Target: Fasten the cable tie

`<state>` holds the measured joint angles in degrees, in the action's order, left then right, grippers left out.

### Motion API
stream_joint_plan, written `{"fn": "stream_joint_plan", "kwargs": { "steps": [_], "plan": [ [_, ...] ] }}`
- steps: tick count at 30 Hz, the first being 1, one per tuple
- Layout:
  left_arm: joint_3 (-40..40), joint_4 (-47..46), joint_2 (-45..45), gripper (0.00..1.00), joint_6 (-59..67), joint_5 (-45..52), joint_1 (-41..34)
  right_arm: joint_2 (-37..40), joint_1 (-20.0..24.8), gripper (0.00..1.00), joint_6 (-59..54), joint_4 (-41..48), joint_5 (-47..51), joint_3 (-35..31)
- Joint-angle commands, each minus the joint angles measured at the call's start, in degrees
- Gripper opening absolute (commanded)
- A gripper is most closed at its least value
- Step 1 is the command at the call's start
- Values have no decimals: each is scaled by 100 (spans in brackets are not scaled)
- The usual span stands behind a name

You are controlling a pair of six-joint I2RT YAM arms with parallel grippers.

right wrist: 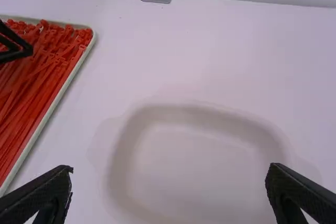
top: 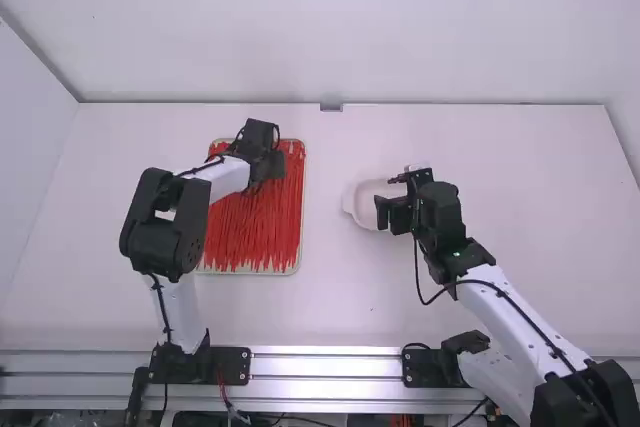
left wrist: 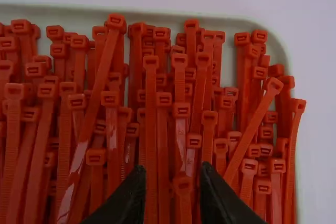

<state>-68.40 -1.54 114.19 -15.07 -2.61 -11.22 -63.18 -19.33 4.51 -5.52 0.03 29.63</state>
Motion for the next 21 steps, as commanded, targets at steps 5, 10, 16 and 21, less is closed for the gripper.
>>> {"fn": "stream_joint_plan", "kwargs": {
  "steps": [5, 10, 16, 21],
  "plan": [
    [66, -13, -72, 26, 24, 20, -46, -17, -26, 98, -2, -2, 0, 223],
    [96, 37, -68, 26, 26, 20, -46, -17, -17, 98, 0, 0, 0, 223],
    [98, 28, -50, 25, -15, 68, -48, -17, -17, 98, -2, 0, 0, 223],
    [98, -2, -50, 25, -15, 68, -50, -17, -17, 98, 0, 0, -15, 223]
  ]
}}
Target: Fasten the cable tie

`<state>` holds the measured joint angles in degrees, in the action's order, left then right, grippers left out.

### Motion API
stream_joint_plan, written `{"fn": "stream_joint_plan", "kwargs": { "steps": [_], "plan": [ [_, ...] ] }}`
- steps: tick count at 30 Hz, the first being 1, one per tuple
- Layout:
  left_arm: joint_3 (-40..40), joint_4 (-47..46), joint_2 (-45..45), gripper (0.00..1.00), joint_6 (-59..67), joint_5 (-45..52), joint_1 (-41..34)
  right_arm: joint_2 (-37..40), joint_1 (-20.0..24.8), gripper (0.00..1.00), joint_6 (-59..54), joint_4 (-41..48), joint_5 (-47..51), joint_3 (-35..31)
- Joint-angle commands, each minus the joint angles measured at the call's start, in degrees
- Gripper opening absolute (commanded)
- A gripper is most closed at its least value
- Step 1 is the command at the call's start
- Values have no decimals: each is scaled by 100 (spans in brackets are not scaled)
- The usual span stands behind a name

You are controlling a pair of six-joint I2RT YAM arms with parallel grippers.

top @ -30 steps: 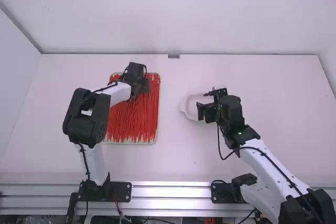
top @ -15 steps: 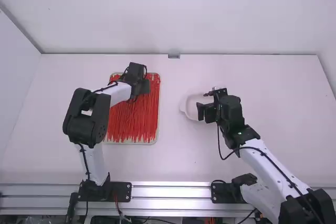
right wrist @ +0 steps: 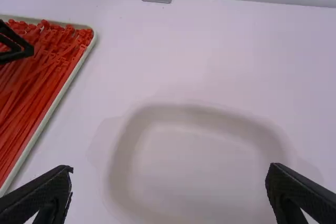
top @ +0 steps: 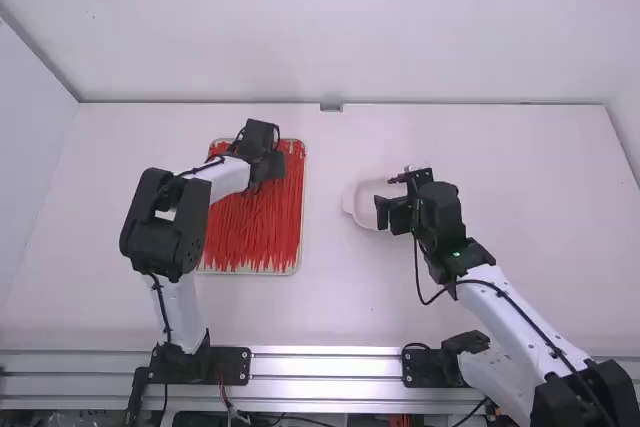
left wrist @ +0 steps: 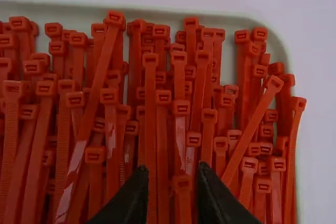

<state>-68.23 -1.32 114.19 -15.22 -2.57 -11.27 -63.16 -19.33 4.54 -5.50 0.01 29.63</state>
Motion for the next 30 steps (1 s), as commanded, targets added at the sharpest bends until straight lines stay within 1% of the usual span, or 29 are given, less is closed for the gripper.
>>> {"fn": "stream_joint_plan", "kwargs": {
  "steps": [1, 7, 13, 18, 30],
  "plan": [
    [81, -37, -50, 25, -2, 59, -72, -20, -17, 98, -2, 0, -13, 223],
    [81, -7, -48, 25, 0, 9, -195, -20, -22, 98, -2, 2, -15, 223],
    [114, 7, -48, 25, 0, -20, -192, -17, -24, 98, -4, 50, -13, 223],
    [210, 76, -48, 25, -28, -247, -162, -17, -22, 98, -2, 98, -13, 223],
    [229, 227, -39, 25, -39, -264, -175, -17, -22, 98, -2, 103, -11, 223]
  ]
}}
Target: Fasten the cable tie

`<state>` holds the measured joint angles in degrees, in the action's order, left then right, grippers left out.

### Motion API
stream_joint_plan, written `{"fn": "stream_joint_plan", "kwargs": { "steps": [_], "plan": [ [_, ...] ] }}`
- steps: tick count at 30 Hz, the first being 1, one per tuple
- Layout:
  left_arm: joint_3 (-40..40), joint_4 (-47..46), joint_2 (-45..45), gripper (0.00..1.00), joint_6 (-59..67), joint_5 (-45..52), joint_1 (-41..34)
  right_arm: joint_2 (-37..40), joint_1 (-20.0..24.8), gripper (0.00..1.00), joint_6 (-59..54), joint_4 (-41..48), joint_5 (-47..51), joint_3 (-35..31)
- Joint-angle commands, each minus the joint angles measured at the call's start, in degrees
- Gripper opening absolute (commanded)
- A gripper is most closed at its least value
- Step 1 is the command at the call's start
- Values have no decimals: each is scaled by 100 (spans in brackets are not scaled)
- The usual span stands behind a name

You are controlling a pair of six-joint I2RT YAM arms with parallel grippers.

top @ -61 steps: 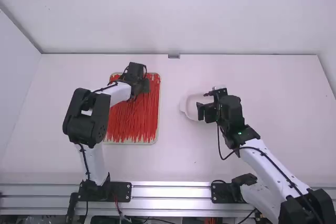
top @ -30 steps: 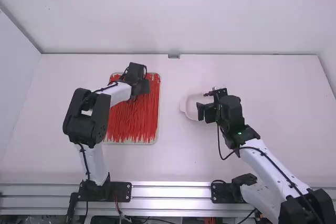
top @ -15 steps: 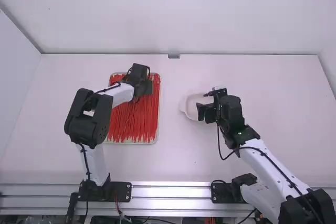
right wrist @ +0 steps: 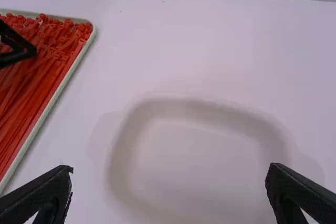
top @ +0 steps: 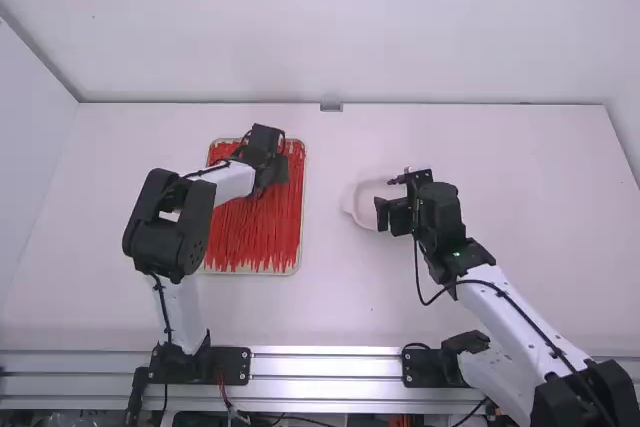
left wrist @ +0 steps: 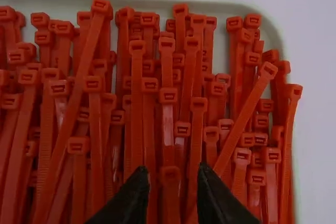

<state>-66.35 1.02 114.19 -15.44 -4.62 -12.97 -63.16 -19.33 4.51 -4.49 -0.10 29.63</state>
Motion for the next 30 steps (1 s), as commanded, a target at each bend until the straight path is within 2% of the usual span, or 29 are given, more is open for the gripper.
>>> {"fn": "stream_joint_plan", "kwargs": {
  "steps": [1, 30],
  "plan": [
    [39, 22, -20, 25, -20, -59, -26, -17, -22, 98, 0, 2, -2, 223],
    [37, 11, 48, 26, 26, -317, -55, -17, -24, 98, -2, -57, -4, 223]
  ]
}}
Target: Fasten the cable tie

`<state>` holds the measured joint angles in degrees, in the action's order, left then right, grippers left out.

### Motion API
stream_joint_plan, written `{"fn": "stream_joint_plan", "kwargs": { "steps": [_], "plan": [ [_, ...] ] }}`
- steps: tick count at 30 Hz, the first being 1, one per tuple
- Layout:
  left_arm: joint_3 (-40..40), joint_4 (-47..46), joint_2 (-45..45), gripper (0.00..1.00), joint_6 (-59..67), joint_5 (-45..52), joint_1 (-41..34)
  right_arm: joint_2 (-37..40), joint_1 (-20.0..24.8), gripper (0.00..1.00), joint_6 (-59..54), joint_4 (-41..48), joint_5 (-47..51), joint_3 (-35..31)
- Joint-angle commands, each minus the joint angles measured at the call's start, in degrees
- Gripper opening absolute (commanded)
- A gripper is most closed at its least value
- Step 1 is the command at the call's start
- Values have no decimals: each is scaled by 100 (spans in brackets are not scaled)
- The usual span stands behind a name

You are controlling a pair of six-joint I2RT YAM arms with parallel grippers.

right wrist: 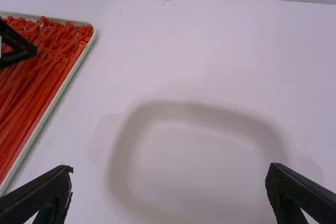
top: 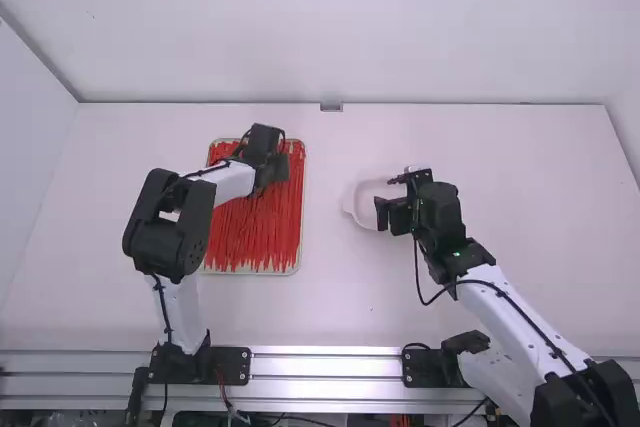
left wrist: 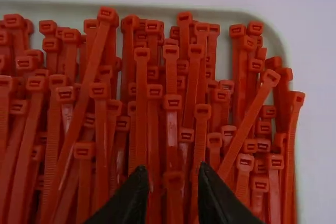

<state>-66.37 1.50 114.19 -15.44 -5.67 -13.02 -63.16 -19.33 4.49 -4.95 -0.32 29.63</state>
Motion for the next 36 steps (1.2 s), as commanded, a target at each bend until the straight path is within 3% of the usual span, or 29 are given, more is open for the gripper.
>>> {"fn": "stream_joint_plan", "kwargs": {
  "steps": [1, 12, 24, 36],
  "plan": [
    [39, -48, 48, 26, 24, -247, -48, -17, -22, 98, 0, -11, 20, 223],
    [31, -170, 48, 29, 28, -280, -55, -17, -22, 98, 20, -13, 17, 223],
    [-837, -1311, 48, 37, 87, -903, -431, -17, -22, 98, 22, 2, -2, 223],
    [-535, -986, 48, 34, -24, -881, -297, -17, -22, 98, 0, 70, 4, 223]
  ]
}}
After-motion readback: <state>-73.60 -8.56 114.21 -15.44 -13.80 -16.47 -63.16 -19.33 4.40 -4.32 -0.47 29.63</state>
